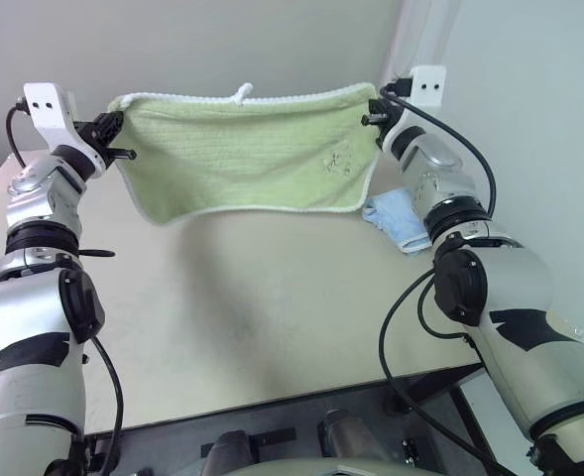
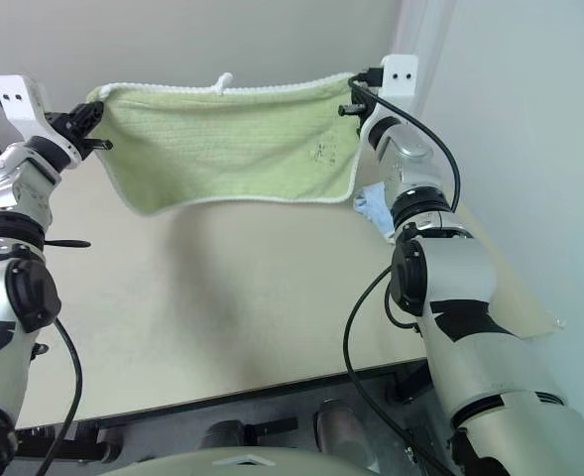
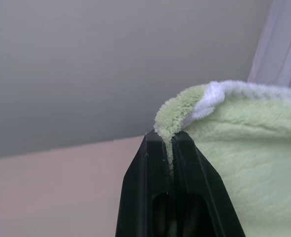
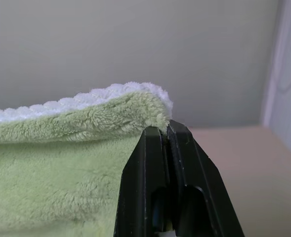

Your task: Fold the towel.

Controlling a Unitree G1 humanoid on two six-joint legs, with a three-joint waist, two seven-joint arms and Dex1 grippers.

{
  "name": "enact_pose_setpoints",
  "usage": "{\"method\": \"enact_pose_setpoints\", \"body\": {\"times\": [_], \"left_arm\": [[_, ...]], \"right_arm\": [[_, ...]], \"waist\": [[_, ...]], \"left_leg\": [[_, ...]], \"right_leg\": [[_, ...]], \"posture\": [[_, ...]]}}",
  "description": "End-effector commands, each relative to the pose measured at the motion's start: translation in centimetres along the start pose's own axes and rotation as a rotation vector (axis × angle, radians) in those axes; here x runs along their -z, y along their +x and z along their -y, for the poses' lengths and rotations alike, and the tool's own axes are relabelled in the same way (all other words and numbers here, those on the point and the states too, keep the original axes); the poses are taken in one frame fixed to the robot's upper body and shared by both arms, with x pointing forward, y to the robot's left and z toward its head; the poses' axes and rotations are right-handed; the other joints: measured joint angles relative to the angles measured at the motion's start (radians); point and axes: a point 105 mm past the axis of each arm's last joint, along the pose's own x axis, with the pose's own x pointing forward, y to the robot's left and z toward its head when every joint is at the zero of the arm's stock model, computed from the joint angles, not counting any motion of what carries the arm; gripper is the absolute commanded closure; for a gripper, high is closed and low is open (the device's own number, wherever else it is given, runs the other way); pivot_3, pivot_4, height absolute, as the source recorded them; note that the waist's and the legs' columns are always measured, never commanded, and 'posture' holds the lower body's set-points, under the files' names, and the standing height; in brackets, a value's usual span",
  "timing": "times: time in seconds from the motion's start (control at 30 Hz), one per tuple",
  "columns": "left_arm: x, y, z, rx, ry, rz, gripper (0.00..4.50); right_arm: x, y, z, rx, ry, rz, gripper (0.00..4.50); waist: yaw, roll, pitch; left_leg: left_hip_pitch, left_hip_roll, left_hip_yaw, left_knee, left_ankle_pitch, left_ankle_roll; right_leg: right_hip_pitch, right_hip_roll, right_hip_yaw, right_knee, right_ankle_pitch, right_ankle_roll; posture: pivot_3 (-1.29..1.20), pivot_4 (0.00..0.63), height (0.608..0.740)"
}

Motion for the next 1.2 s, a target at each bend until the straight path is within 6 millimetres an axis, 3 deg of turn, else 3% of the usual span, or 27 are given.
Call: {"method": "enact_pose_setpoints", "body": {"times": [0.03,0.2,0.33,0.47,0.67,1.0,1.2], "left_arm": [[-0.7,-1.5,-1.4,0.016,0.065,0.025,4.47],[2.6,-4.4,-2.1,0.119,0.098,-0.058,4.47],[5.6,-8.0,-0.8,0.362,0.166,-0.177,4.47],[6.8,-11.6,-1.4,0.390,0.138,-0.236,4.47],[7.5,-15.9,-1.1,0.374,0.088,-0.295,4.47],[10.3,-21.8,-0.3,0.355,0.065,-0.464,4.47],[11.1,-24.6,0.1,0.382,0.057,-0.551,4.47]], "right_arm": [[-0.4,-0.3,-0.8,-0.084,-0.021,0.065,4.50],[3.4,-2.6,-0.8,-0.240,-0.045,0.010,4.50],[5.0,-5.6,-1.5,-0.420,-0.052,-0.008,4.50],[5.7,-10.2,-1.7,-0.537,-0.050,-0.049,4.50],[5.8,-15.5,-2.2,-0.627,-0.004,-0.137,4.50],[7.2,-21.9,-2.9,-0.732,0.001,-0.298,4.50],[8.3,-24.2,-3.0,-0.759,-0.020,-0.378,4.50]], "waist": [[0.000,0.000,0.000],[0.002,0.000,0.000],[0.005,0.000,0.000],[0.008,0.000,0.000],[0.013,-0.001,0.000],[0.014,-0.007,0.001],[0.019,-0.010,0.000]], "left_leg": [[0.000,0.000,0.000,0.000,0.000,0.000],[0.001,0.000,0.000,0.003,0.000,0.000],[0.000,0.000,0.000,0.004,0.000,0.000],[-0.001,0.000,-0.001,0.005,0.000,0.000],[0.004,0.002,-0.001,0.007,0.000,0.000],[0.017,0.002,0.001,0.010,-0.002,-0.004],[0.014,0.003,0.004,0.005,-0.004,-0.007]], "right_leg": [[0.000,0.000,0.000,0.000,0.000,0.000],[0.002,0.000,0.000,0.001,0.000,0.000],[0.001,0.000,0.000,0.003,0.000,0.000],[-0.002,0.000,0.000,0.008,-0.001,0.000],[-0.002,0.001,0.000,0.017,-0.007,-0.002],[0.011,-0.002,0.000,0.009,-0.008,-0.008],[0.011,-0.005,-0.001,-0.002,-0.008,-0.007]], "posture": [[0.00,0.000,0.740],[0.00,0.000,0.740],[0.00,0.000,0.740],[0.00,0.000,0.740],[0.00,0.000,0.740],[0.00,0.000,0.740],[0.00,0.000,0.740]]}}
